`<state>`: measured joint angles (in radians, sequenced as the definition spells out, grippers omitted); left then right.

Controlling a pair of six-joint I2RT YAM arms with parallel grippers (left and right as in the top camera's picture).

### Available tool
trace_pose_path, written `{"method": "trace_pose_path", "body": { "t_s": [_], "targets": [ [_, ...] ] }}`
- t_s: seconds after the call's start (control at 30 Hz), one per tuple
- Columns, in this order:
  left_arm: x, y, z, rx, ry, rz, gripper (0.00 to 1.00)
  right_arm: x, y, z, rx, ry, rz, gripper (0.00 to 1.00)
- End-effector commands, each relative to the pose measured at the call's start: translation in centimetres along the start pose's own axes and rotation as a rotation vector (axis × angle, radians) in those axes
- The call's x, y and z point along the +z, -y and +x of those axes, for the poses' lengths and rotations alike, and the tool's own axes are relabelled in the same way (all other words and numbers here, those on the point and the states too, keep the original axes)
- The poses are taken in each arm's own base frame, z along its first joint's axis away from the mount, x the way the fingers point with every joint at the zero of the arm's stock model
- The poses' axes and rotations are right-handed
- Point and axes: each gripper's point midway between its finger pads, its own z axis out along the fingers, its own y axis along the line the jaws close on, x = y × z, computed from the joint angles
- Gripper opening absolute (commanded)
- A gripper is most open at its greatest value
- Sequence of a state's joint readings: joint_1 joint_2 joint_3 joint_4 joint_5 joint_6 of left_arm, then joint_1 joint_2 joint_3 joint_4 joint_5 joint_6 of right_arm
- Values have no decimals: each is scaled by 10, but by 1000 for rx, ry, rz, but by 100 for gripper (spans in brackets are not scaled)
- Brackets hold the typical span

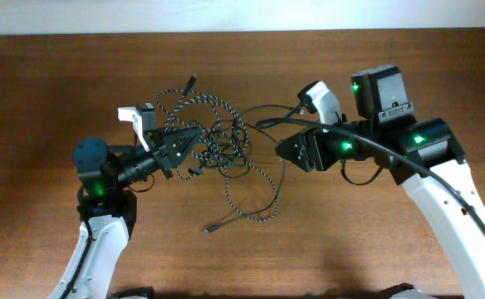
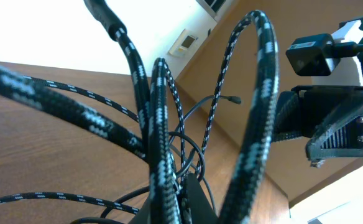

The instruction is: Untangle cables

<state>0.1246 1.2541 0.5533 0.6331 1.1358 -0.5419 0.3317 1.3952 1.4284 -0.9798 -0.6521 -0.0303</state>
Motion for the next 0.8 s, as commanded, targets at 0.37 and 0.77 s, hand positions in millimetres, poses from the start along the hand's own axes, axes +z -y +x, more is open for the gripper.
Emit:
{"method": "trace_pose_path", "body": {
  "t_s": [0.37, 0.77],
  "targets": [
    [0, 7, -4, 36, -2, 24, 0, 96, -54, -3, -583, -57, 36, 54],
    [0, 12, -20, -288, 46, 34, 0, 97, -58, -46, -579, 106, 190, 13]
  ]
}}
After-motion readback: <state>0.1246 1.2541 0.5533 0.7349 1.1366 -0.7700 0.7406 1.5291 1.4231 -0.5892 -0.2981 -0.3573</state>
